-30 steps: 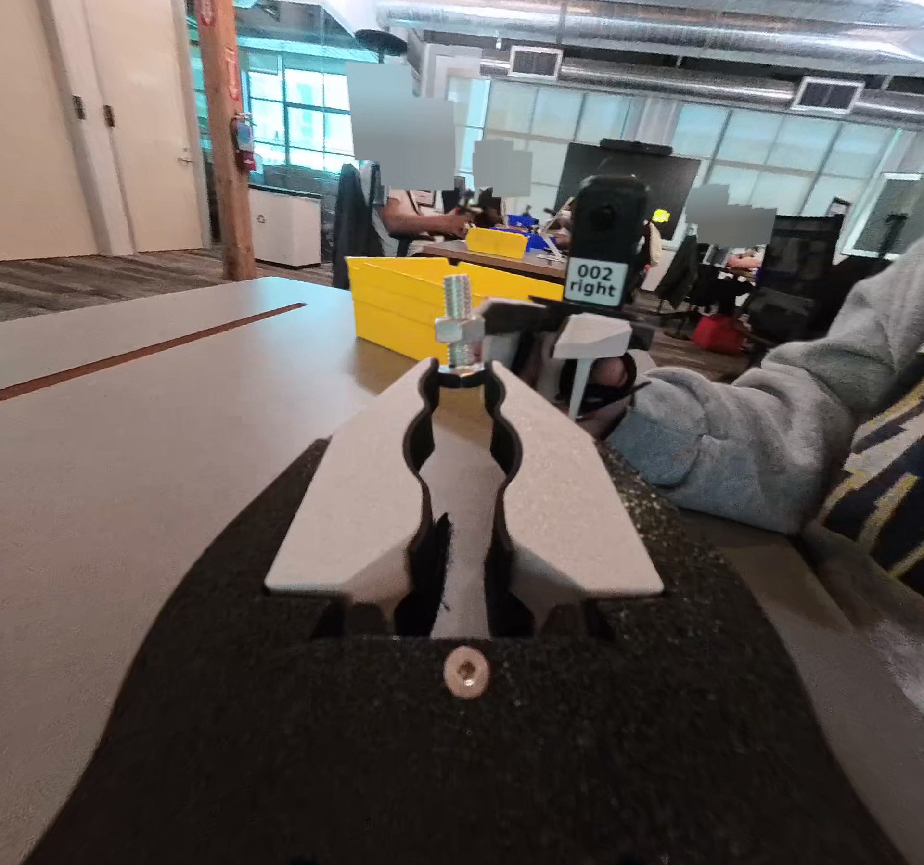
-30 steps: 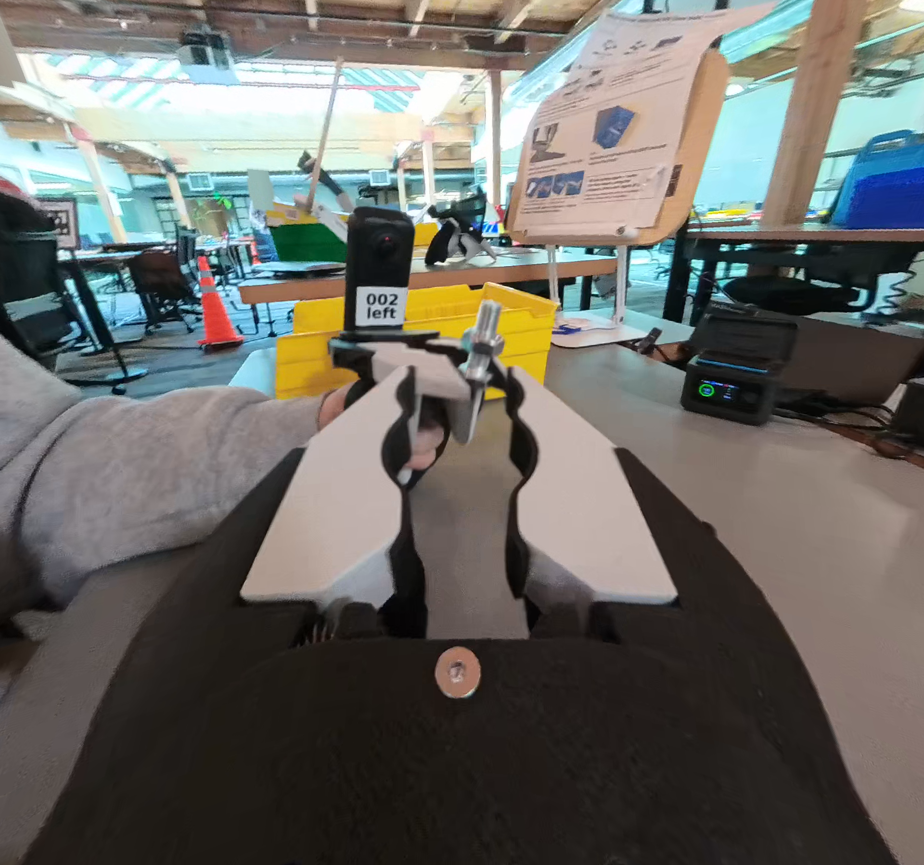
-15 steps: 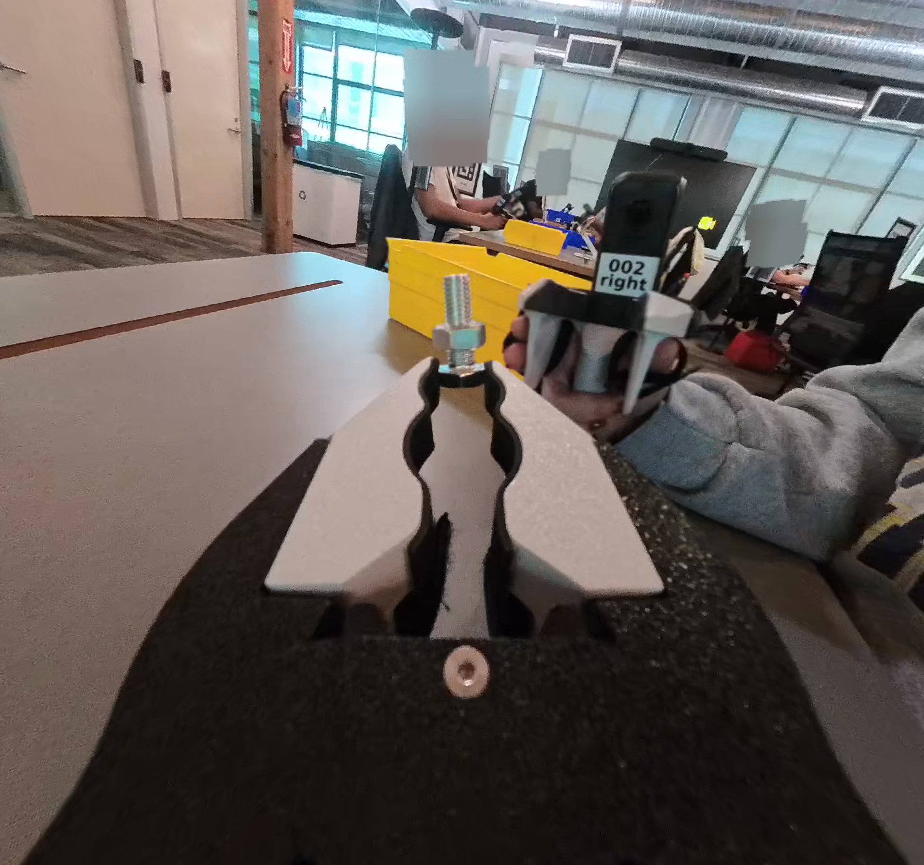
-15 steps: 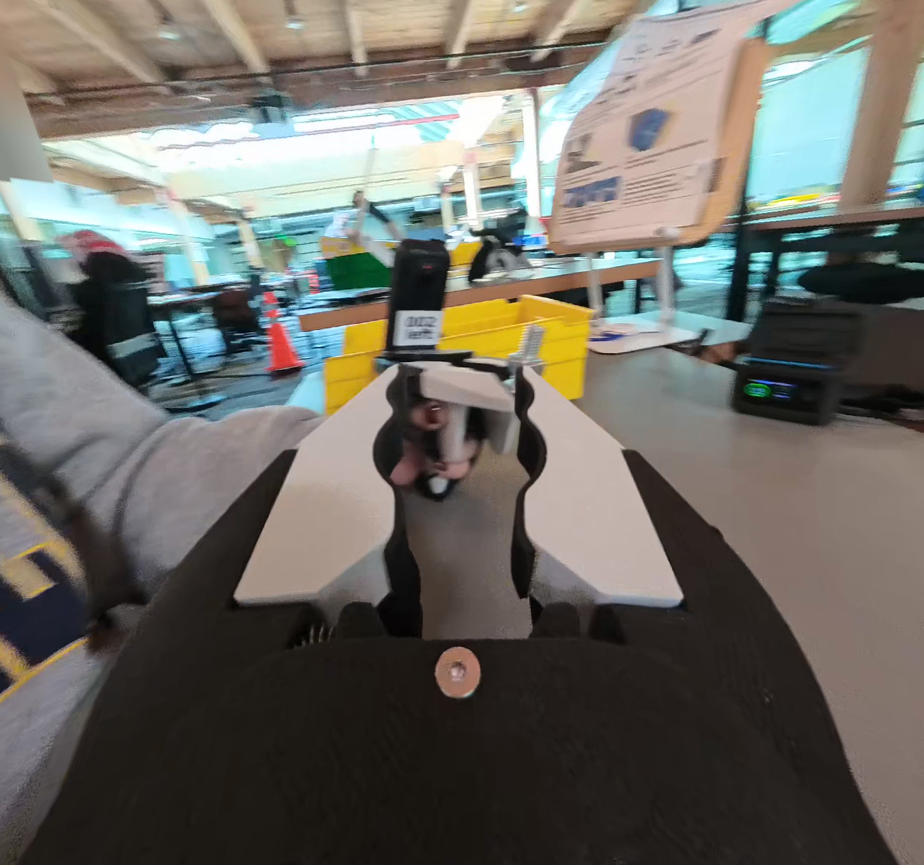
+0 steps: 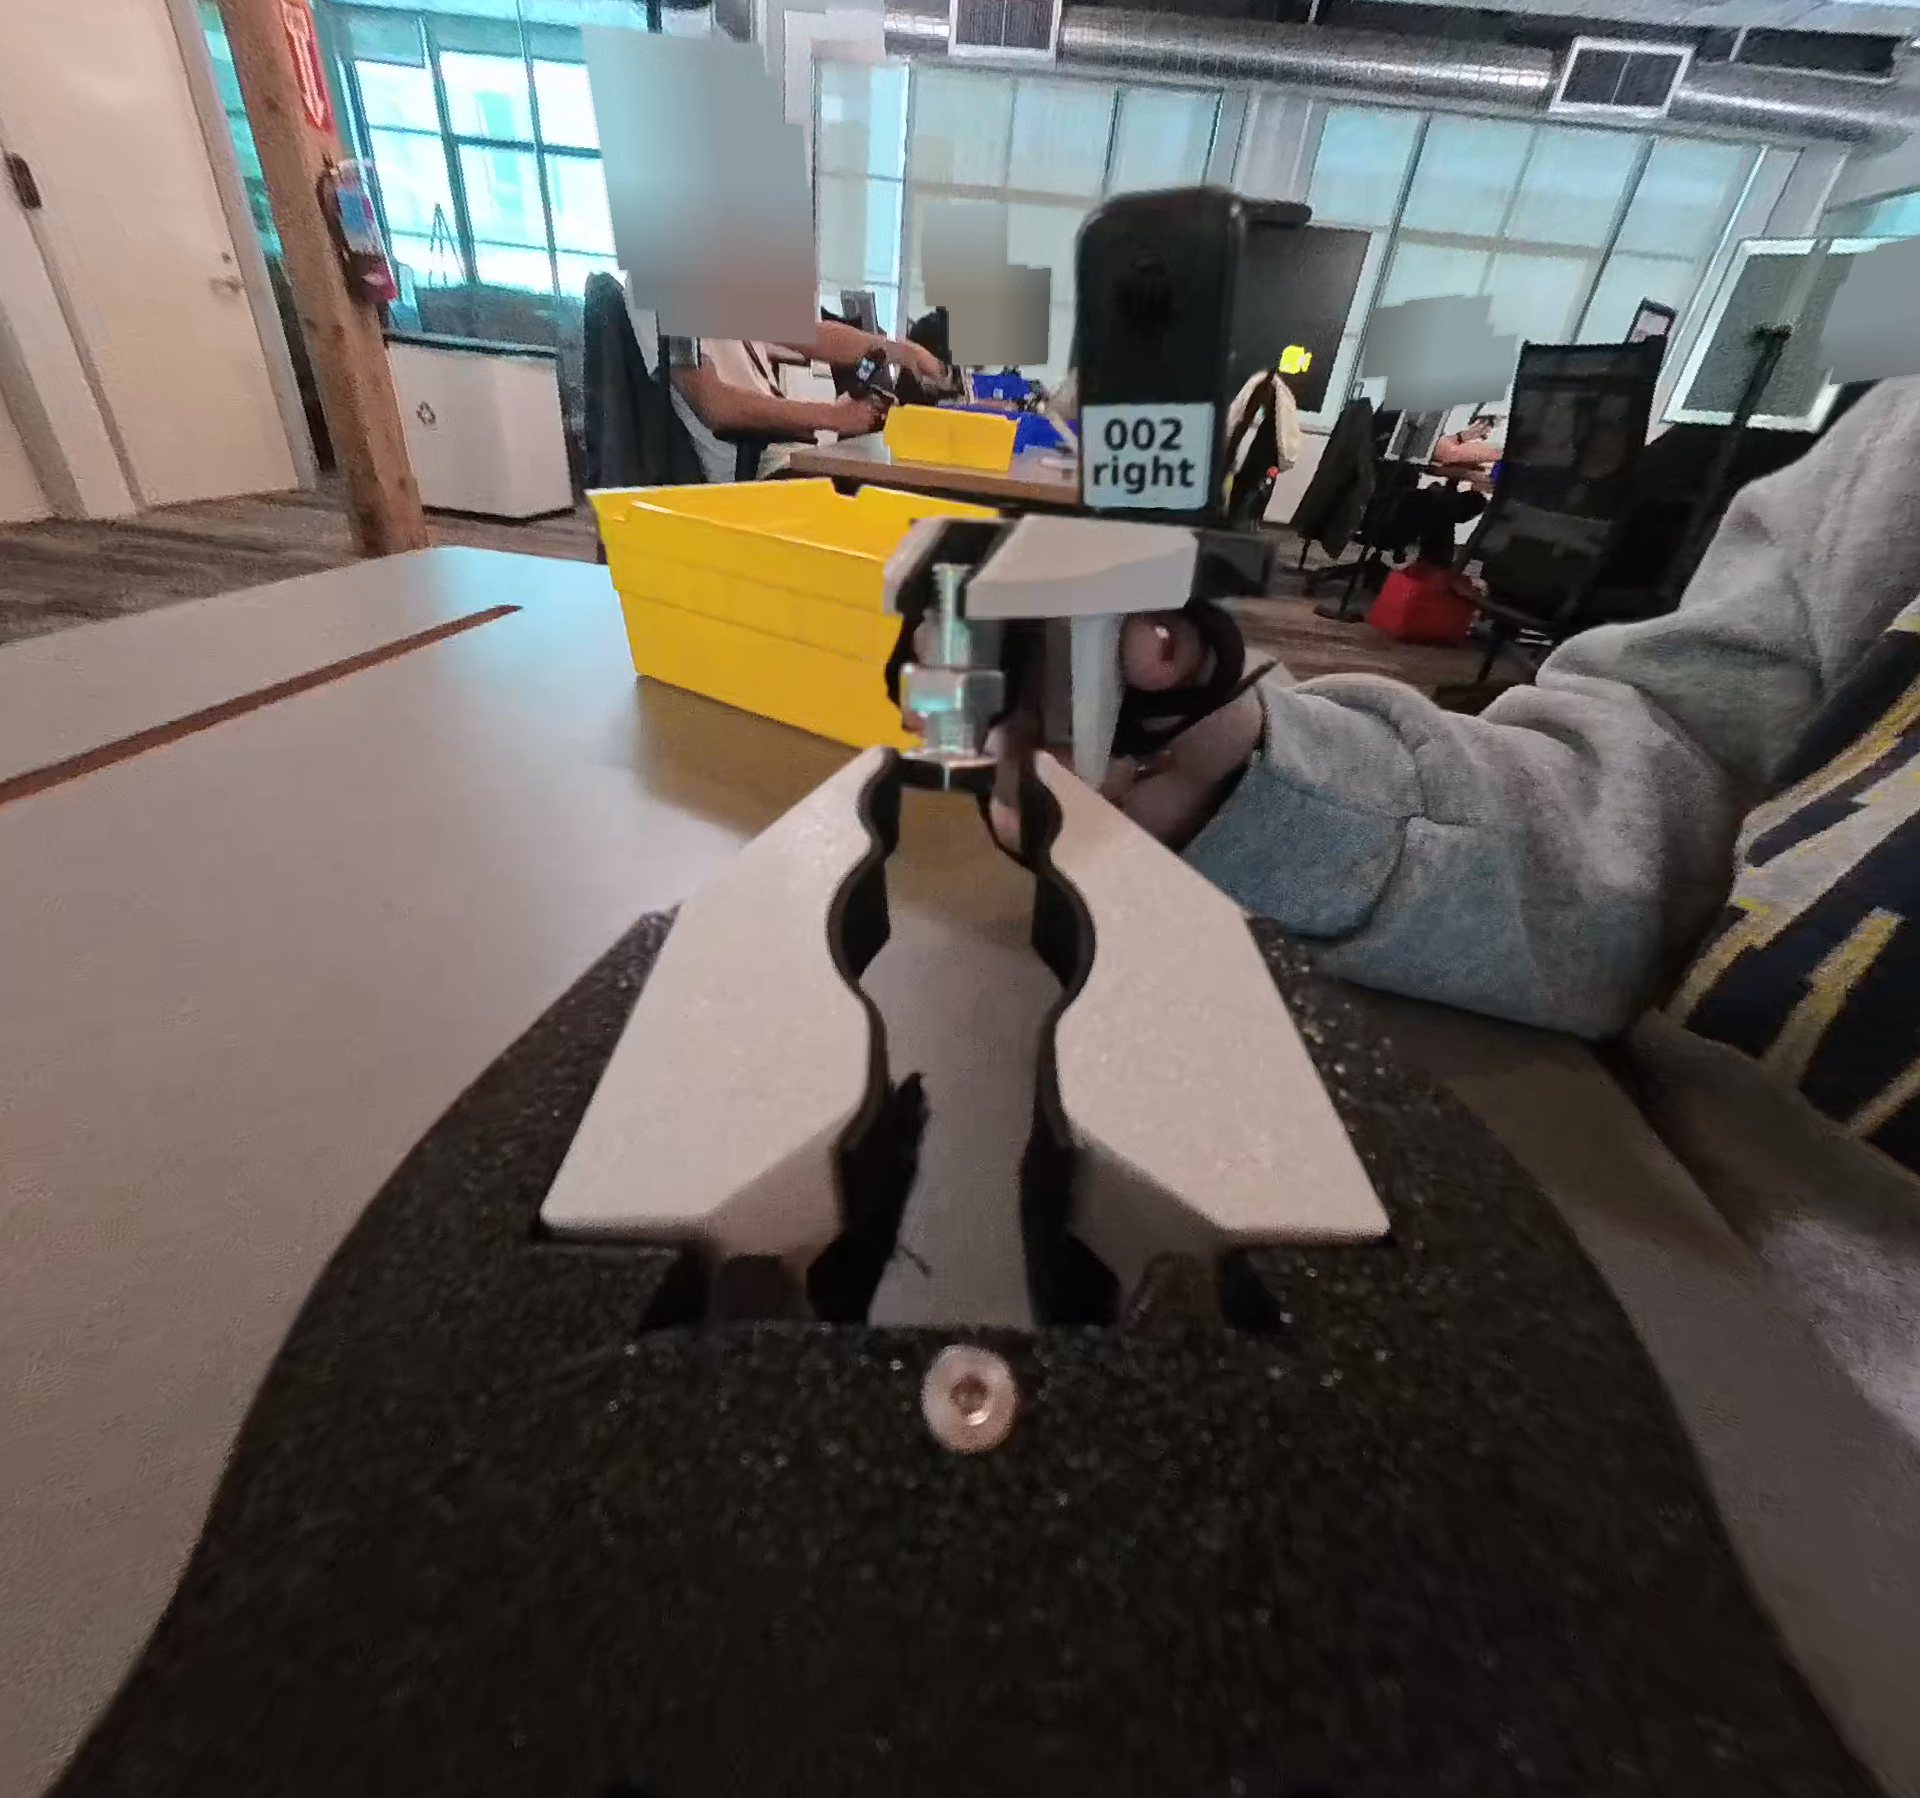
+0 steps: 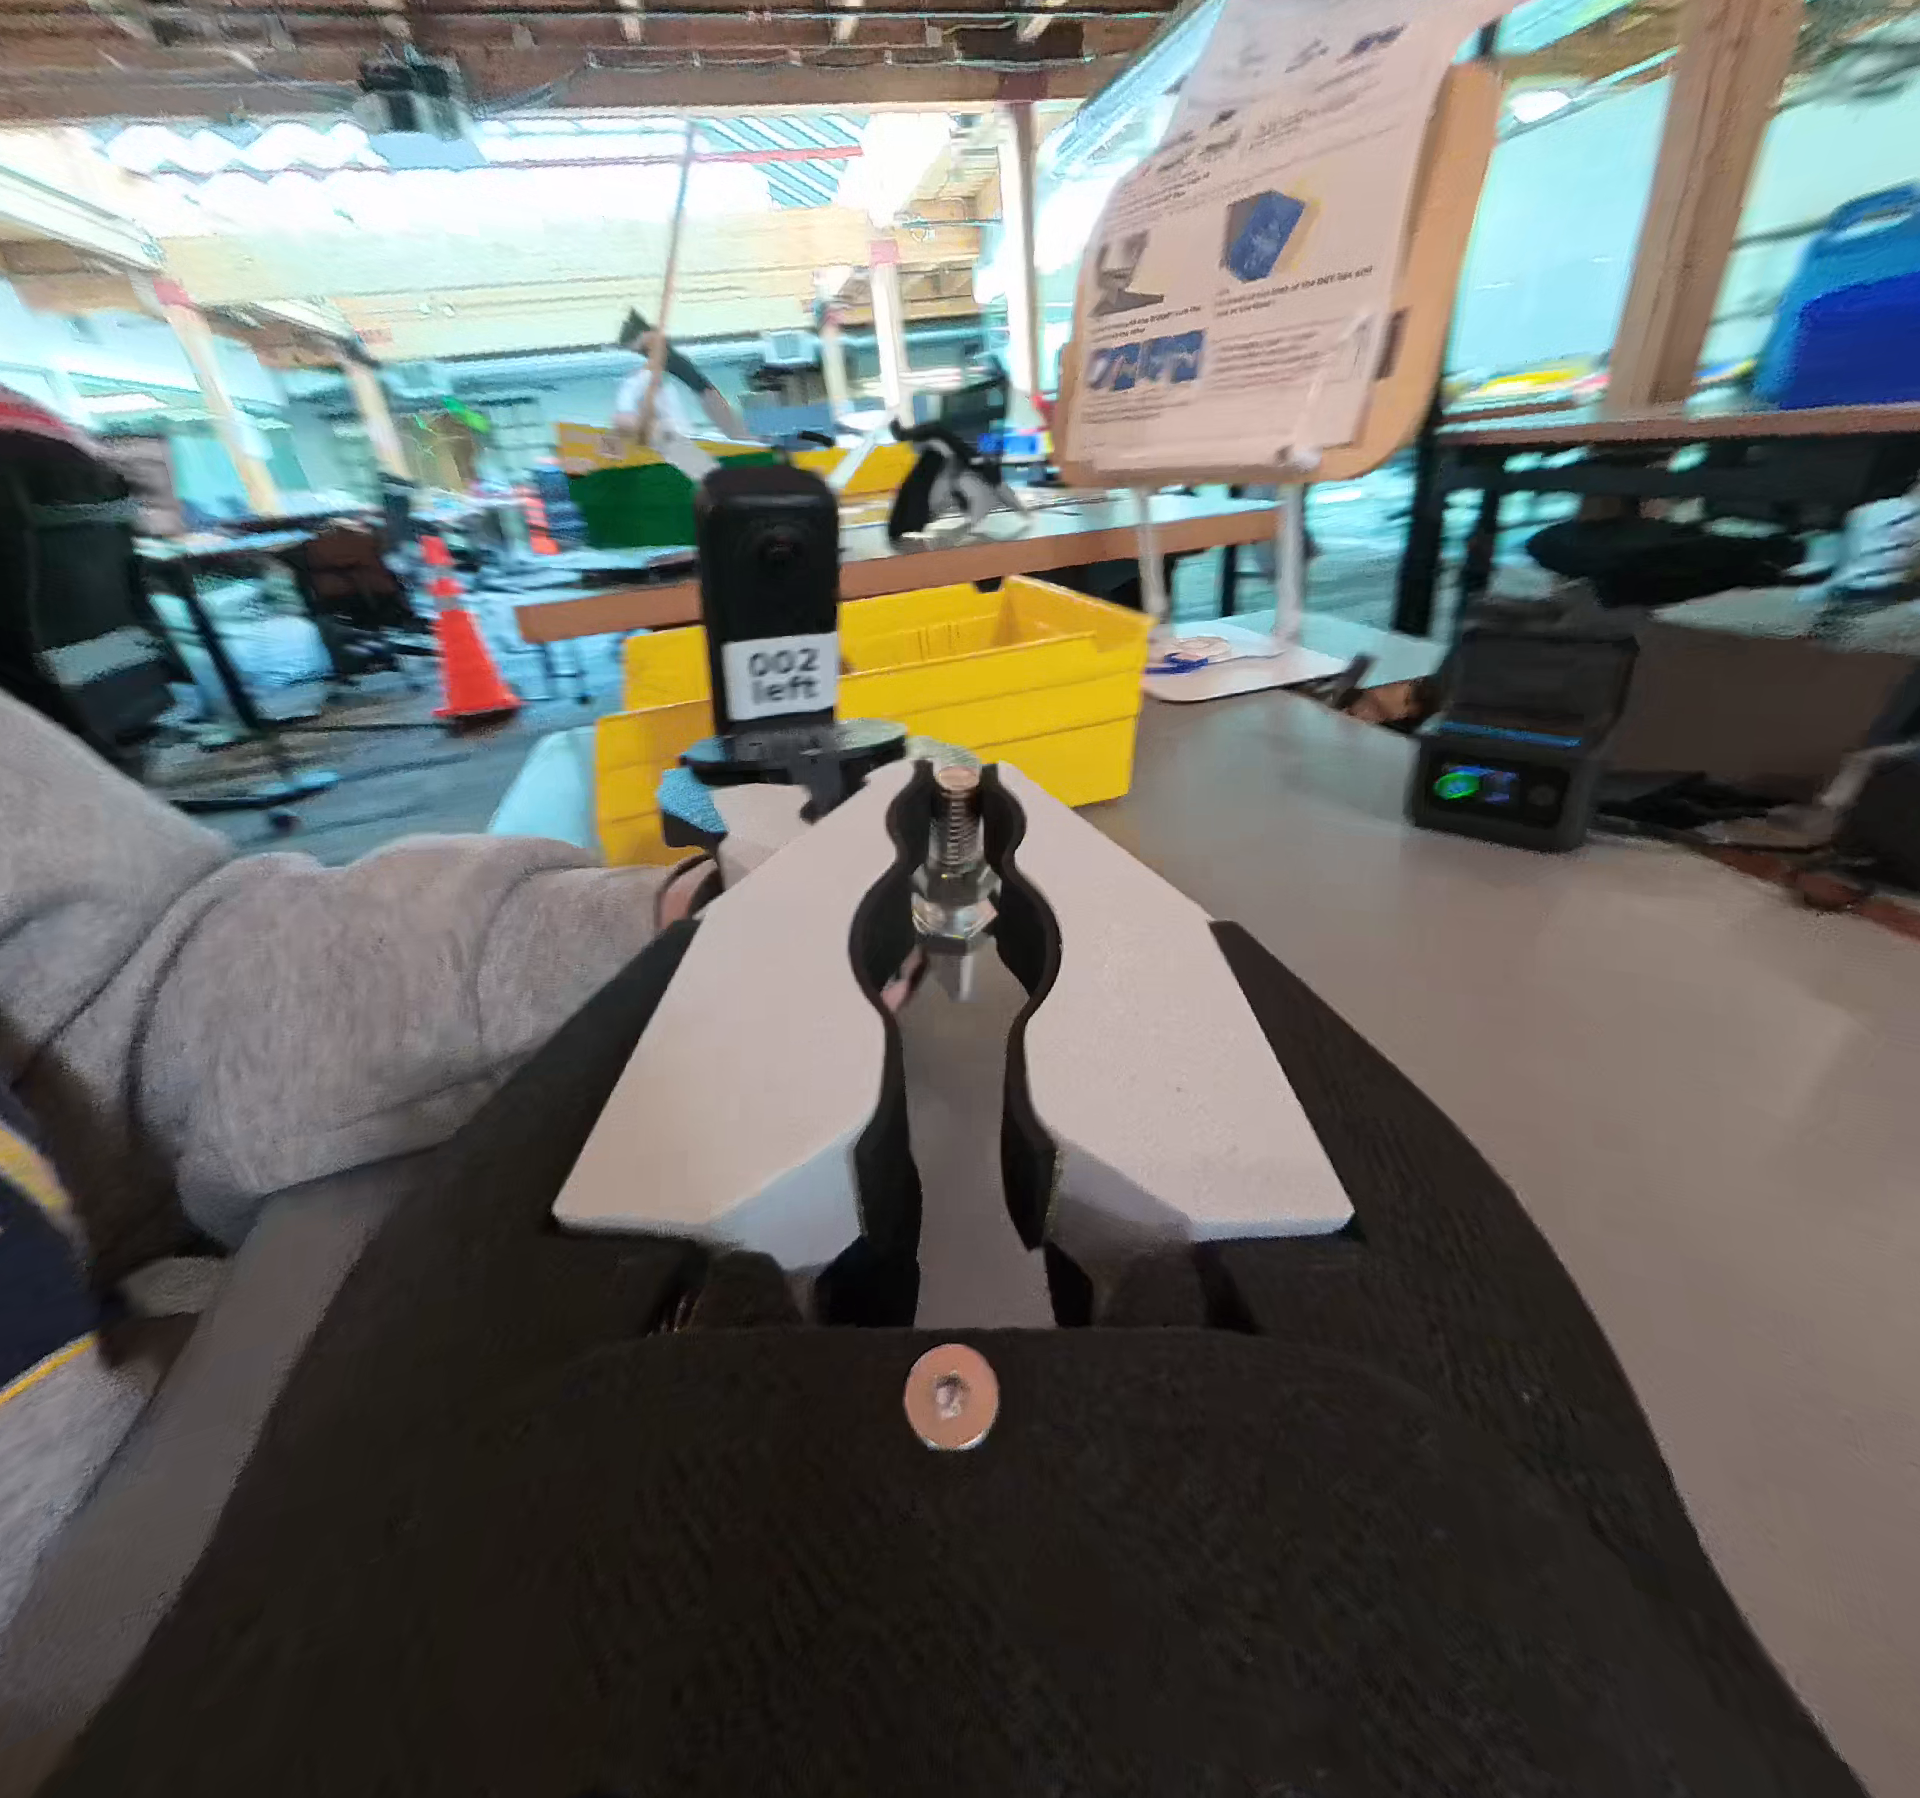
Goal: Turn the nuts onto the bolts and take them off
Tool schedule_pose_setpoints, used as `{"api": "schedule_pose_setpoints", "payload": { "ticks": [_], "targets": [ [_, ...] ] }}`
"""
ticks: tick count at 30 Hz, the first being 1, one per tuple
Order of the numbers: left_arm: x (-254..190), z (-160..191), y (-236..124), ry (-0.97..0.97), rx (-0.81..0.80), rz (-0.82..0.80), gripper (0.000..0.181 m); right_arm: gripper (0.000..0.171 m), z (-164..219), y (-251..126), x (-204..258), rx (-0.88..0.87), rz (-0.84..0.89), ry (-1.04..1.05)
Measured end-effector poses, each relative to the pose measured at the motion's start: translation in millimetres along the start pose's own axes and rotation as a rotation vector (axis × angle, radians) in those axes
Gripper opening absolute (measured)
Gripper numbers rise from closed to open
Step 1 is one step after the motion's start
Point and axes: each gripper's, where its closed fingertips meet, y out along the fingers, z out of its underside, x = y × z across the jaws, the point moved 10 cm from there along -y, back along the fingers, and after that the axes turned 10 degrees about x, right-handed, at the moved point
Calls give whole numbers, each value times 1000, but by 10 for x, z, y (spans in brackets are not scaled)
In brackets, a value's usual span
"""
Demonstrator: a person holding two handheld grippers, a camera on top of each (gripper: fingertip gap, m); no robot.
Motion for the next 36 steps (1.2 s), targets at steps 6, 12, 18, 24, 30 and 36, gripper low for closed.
{"api": "schedule_pose_setpoints", "payload": {
  "ticks": [6, 12, 18, 24, 30, 36],
  "targets": [
    [104, -14, -97, -6, 7, -230, 45, 8, -488, -766, 130, 48, 416, -121],
    [141, -68, -233, 20, -64, -385, 51, 7, -525, -2172, -331, 640, 1075, 138],
    [177, -65, -238, -10, -59, -412, 57, 8, 33, -2384, -850, 1144, 902, 525],
    [198, -49, -238, -31, -56, -422, 62, 21, 138, -2319, -1124, 1198, 920, 622],
    [247, -55, -316, -43, -66, -553, 58, 24, -629, -1941, -601, 571, 1089, 179],
    [132, -155, -612, 138, -162, -843, 4, 0, -687, -640, -82, 59, 545, -50]
  ]
}}
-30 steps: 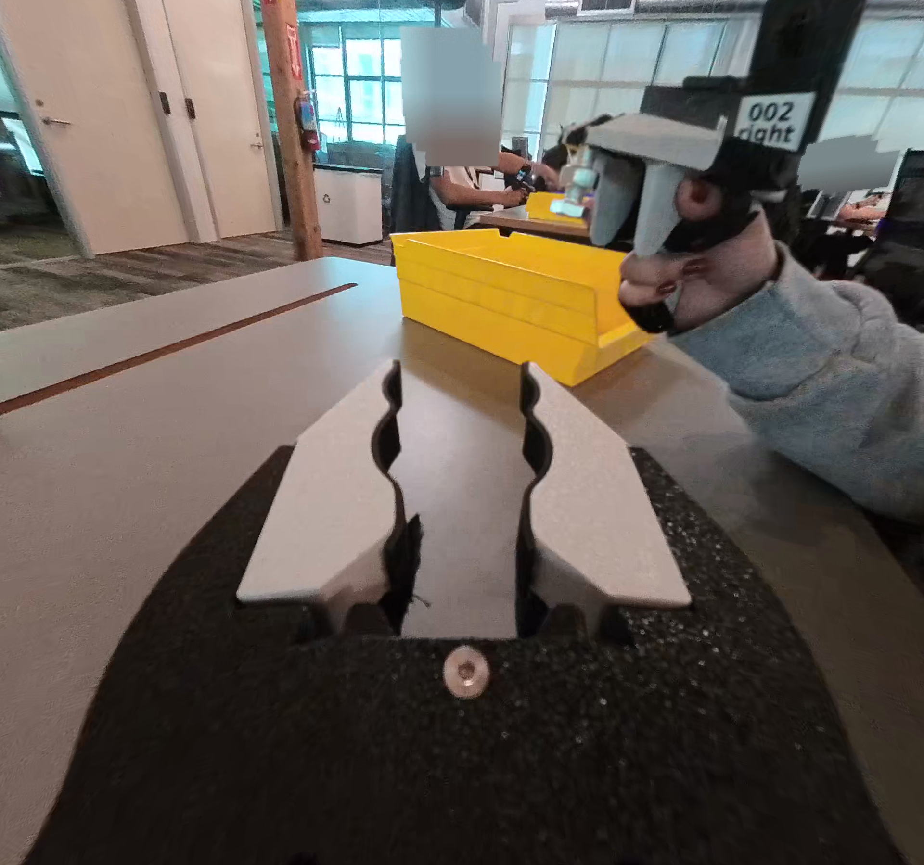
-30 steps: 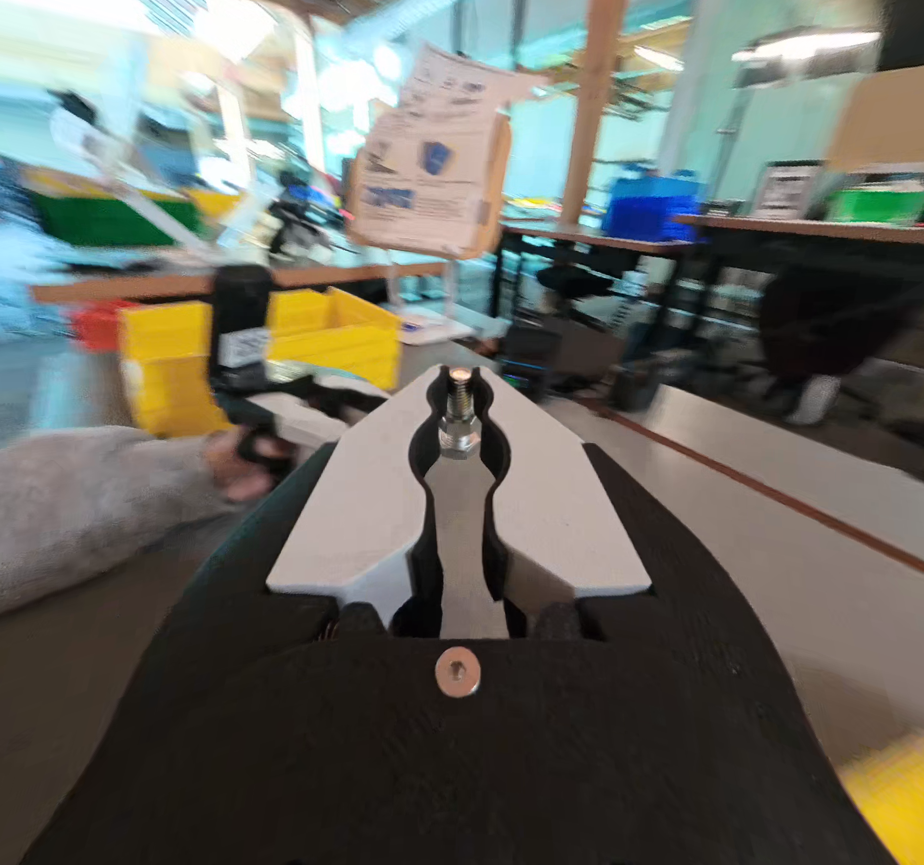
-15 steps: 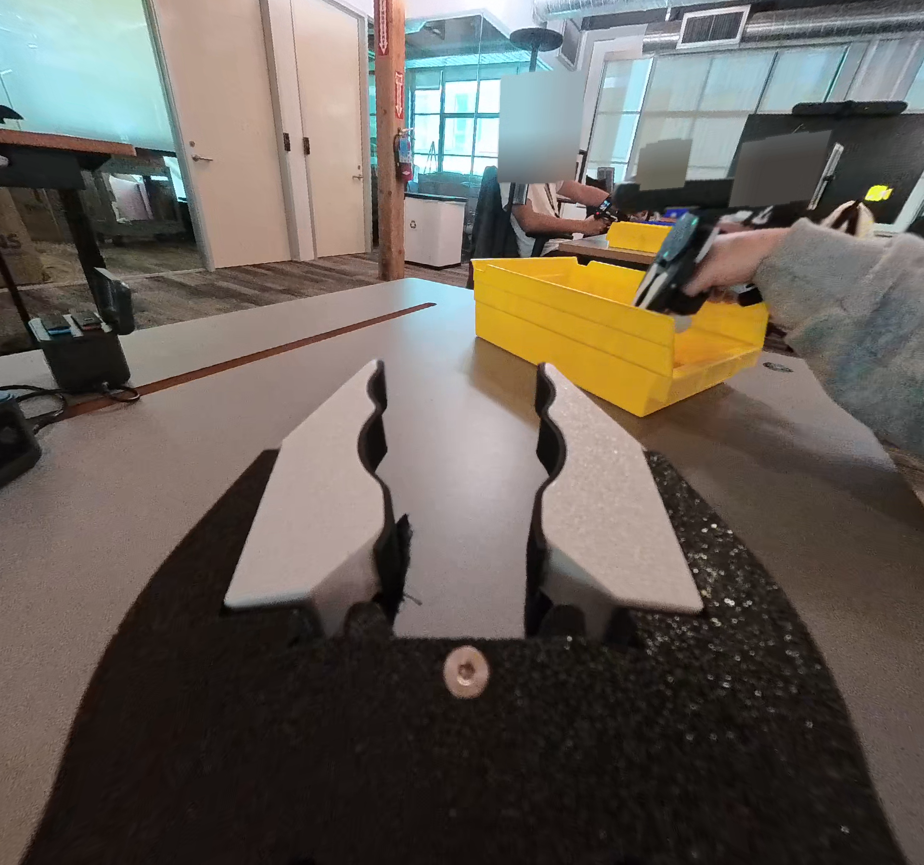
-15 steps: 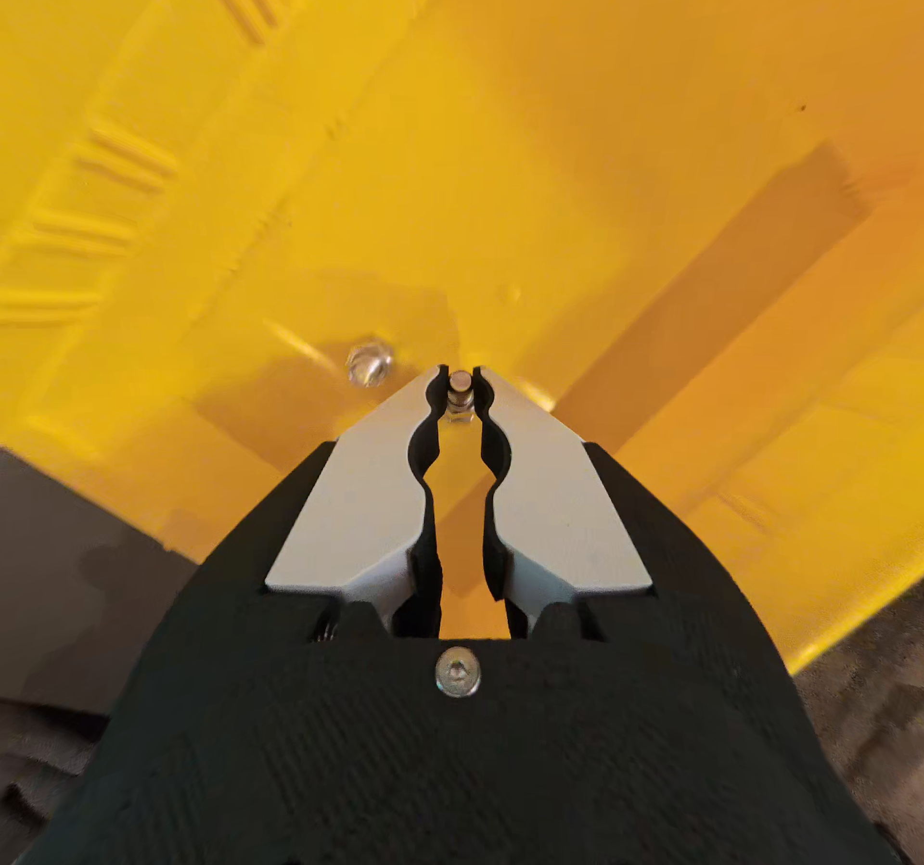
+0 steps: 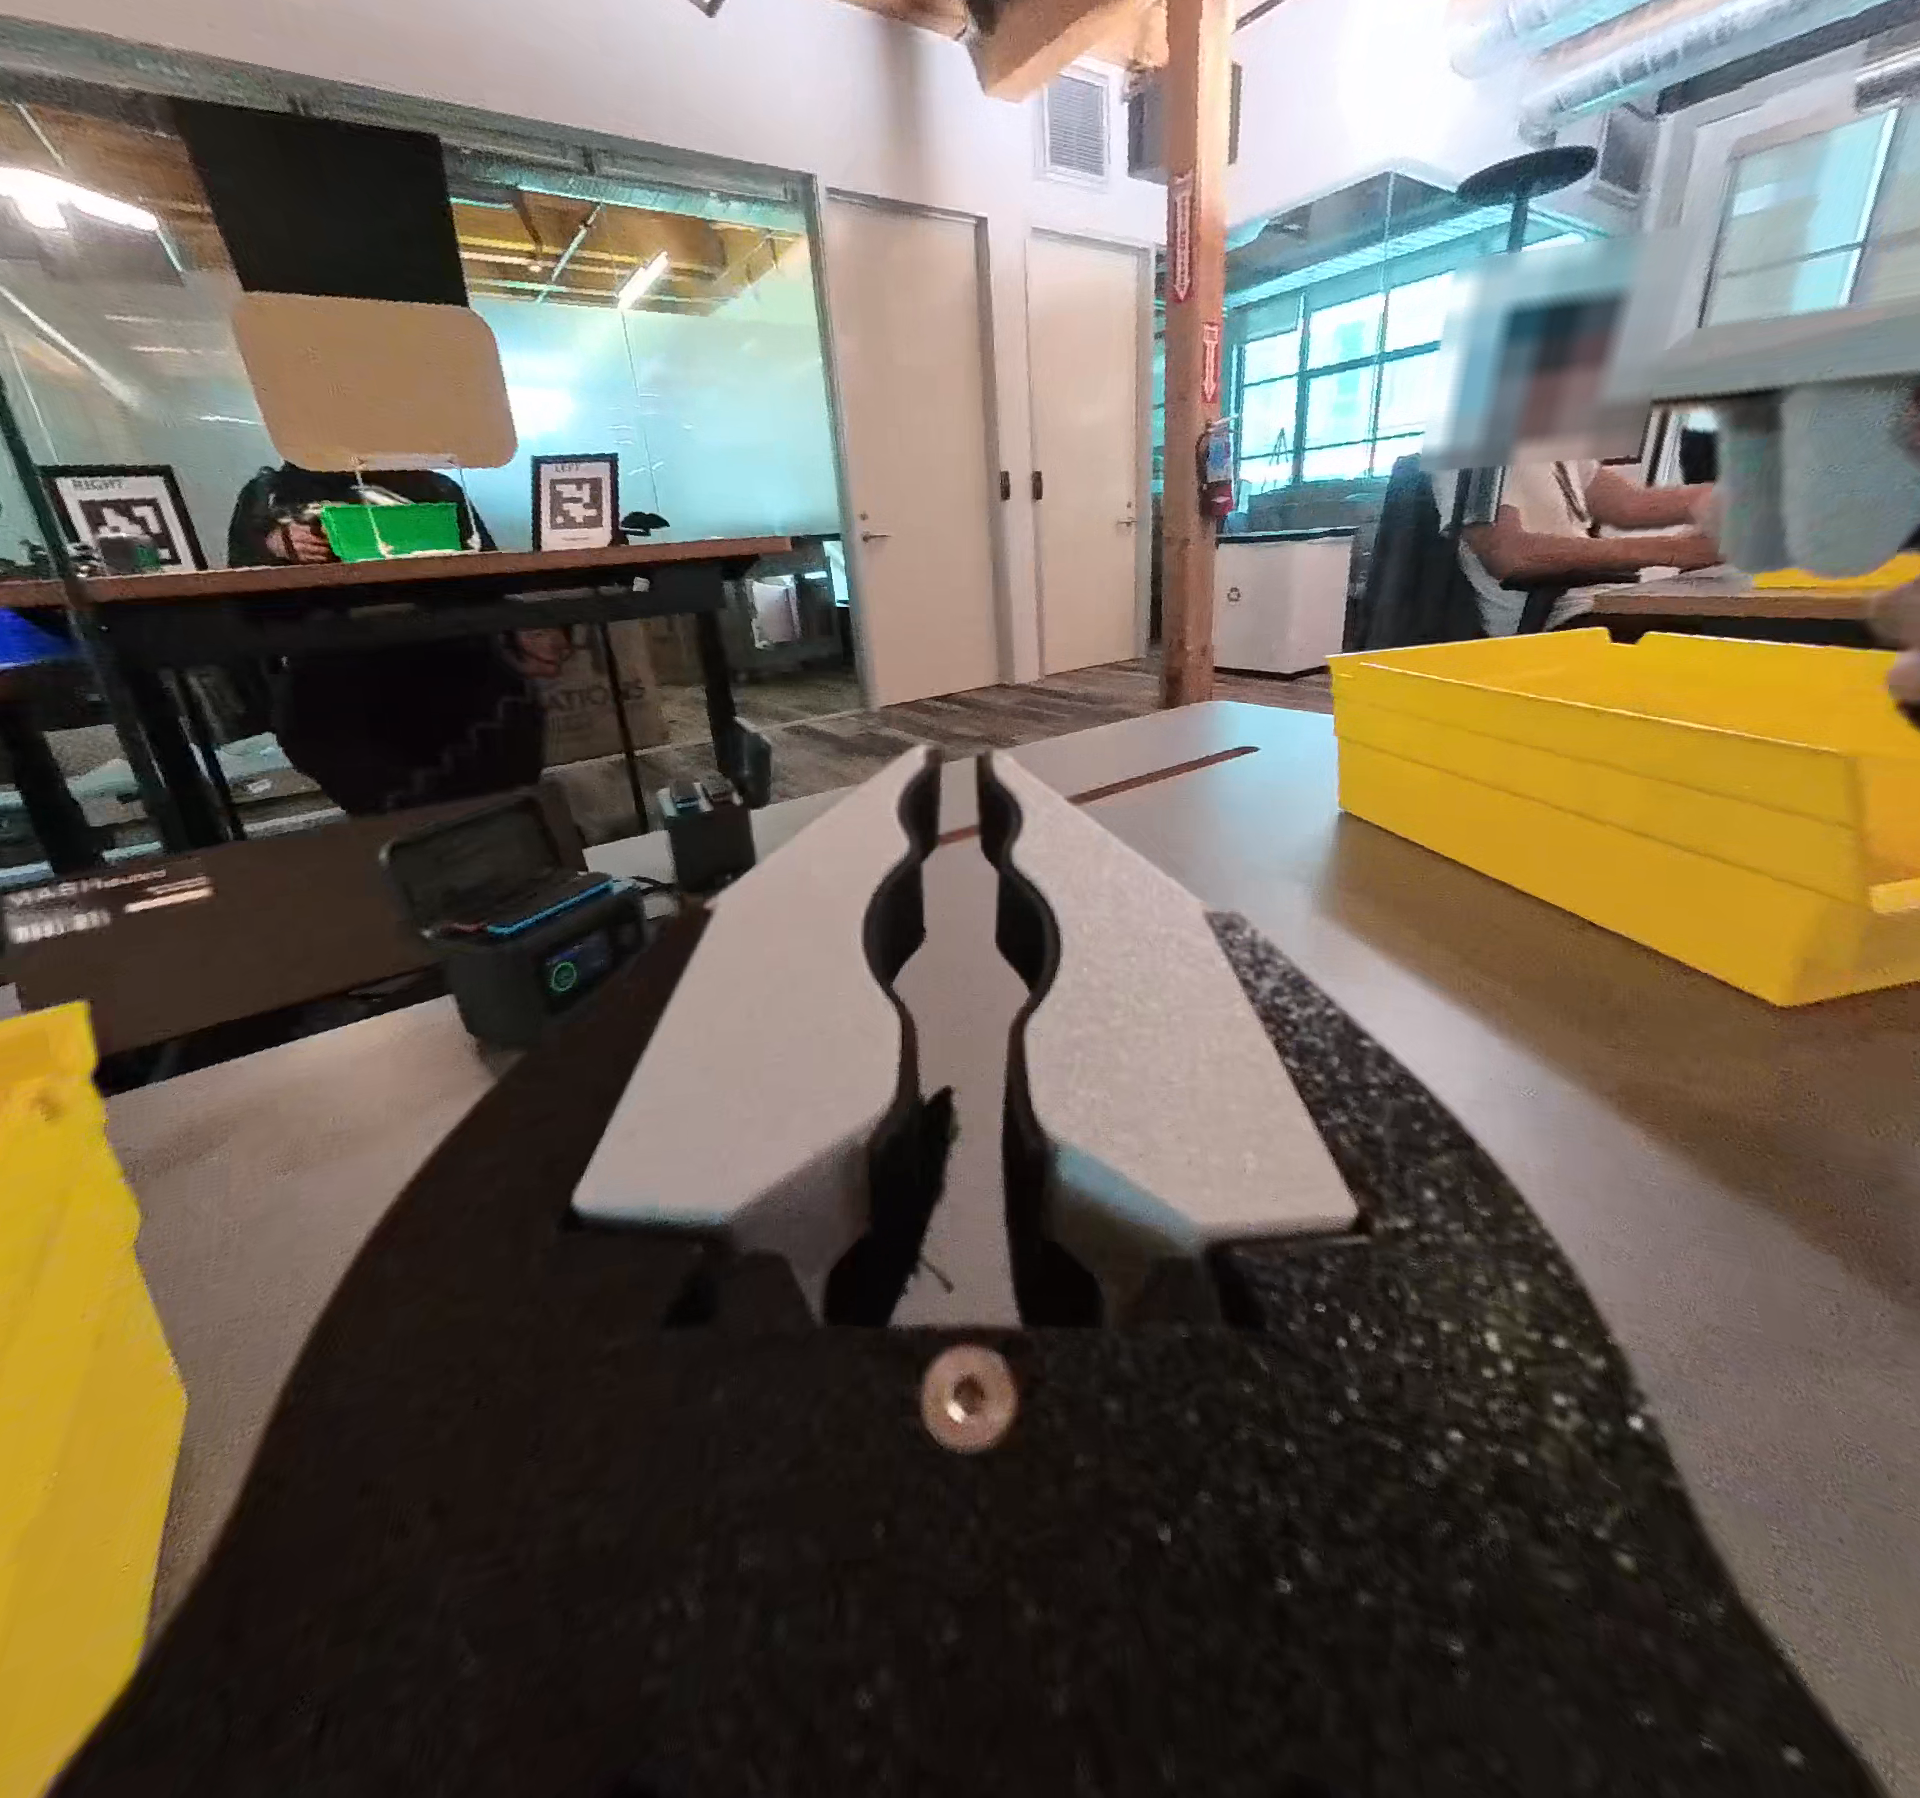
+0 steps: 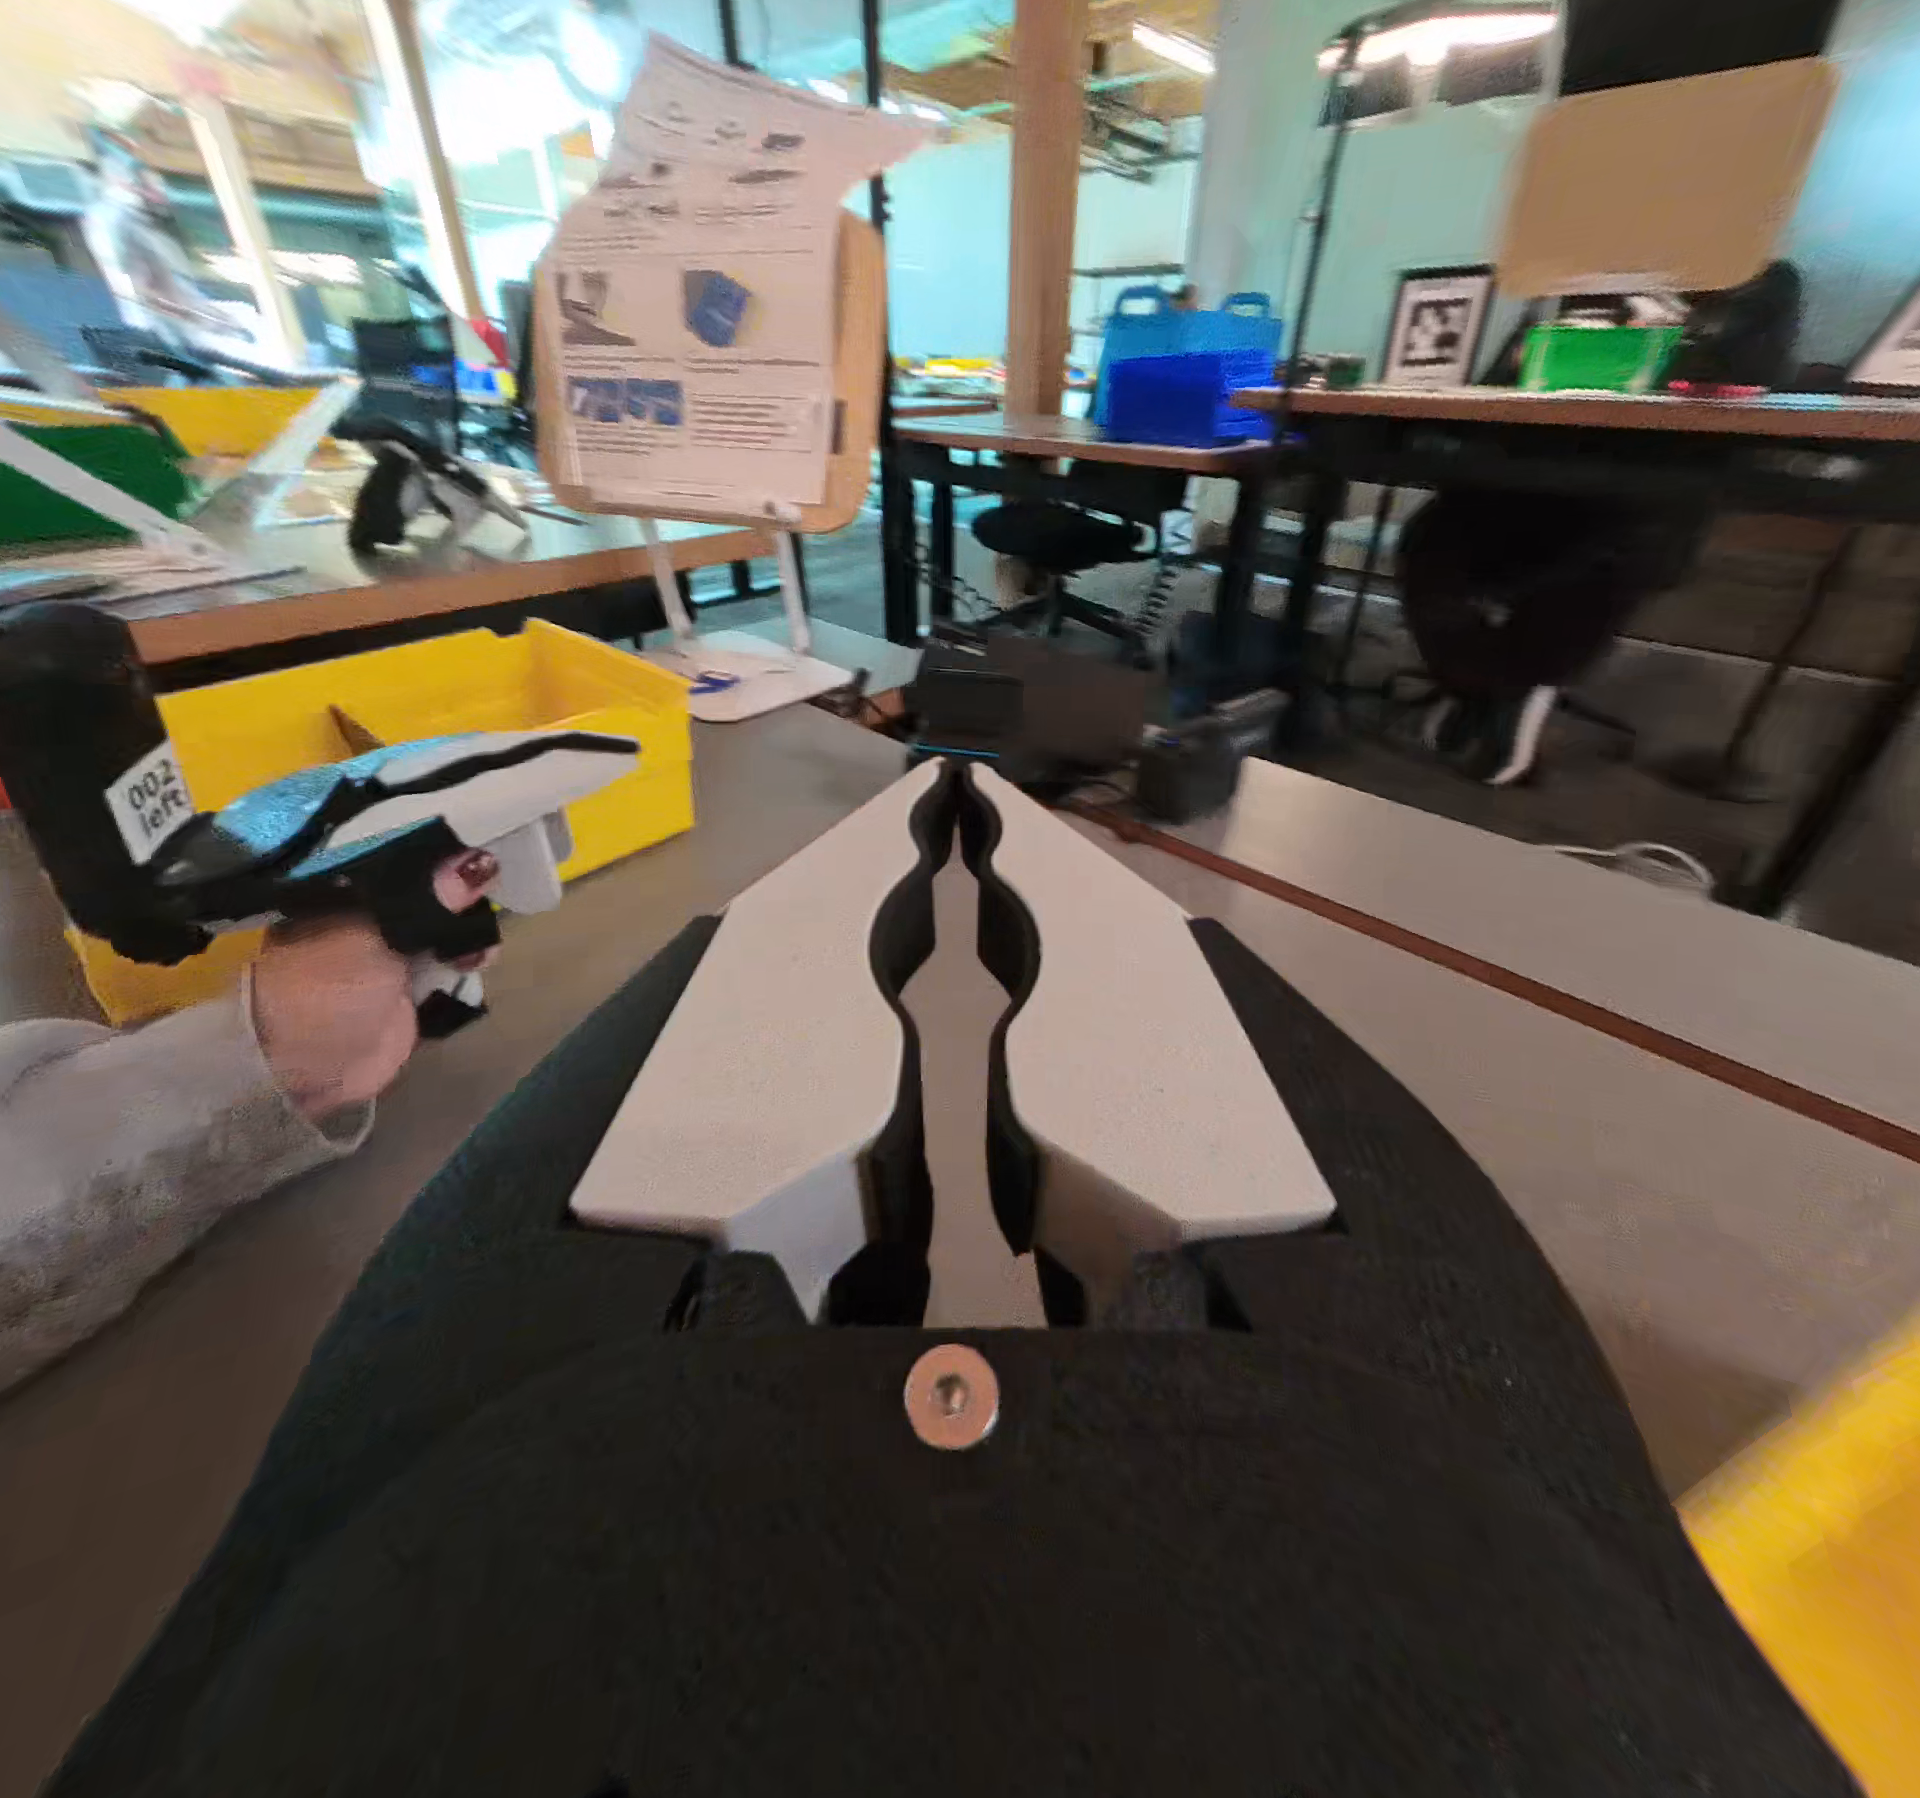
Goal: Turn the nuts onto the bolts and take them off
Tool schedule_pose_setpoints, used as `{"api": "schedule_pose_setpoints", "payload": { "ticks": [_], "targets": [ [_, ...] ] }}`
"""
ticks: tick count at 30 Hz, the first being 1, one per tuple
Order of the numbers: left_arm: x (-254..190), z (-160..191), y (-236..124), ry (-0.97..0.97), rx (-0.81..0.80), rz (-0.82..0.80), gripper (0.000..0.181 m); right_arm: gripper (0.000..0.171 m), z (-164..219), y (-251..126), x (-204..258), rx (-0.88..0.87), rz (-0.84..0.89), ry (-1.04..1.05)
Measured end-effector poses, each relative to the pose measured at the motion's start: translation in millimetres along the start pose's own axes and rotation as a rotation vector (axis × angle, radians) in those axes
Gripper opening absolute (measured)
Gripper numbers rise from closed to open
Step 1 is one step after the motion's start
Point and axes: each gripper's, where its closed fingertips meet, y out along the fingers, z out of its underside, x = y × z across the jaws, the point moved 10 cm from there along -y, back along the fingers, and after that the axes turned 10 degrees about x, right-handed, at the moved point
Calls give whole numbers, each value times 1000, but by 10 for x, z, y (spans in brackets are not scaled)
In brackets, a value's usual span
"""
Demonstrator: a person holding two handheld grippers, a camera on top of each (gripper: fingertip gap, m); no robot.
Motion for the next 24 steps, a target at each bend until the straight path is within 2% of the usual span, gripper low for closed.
{"api": "schedule_pose_setpoints", "payload": {
  "ticks": [3, 6, 10, 12, 14, 18, 21, 24],
  "targets": [
    [36, 42, 12, -60, 22, 21, 0, 0, 290, 544, 163, -95, 32, -66],
    [58, 72, 28, -77, 50, 16, 0, 0, 592, 911, 308, -153, 10, -171],
    [67, 143, 110, -100, 140, 28, 9, 0, 817, 1034, 408, -222, 36, -301],
    [37, 148, 141, -134, 169, 97, 0, 0, 899, 1024, 411, -218, 90, -407],
    [-13, 49, 86, -89, 78, 130, 0, 0, 952, 1032, 383, -186, 142, -429],
    [44, -233, -60, 34, -1, 2, 0, 0, 971, 1049, 367, -180, 135, -408],
    [236, -621, -199, -1, 92, 78, 0, 0, 977, 1058, 351, -176, 123, -385],
    [761, -949, -464, -11, 284, -18, 0, 0, 974, 1108, 329, -160, 87, -352]
  ]
}}
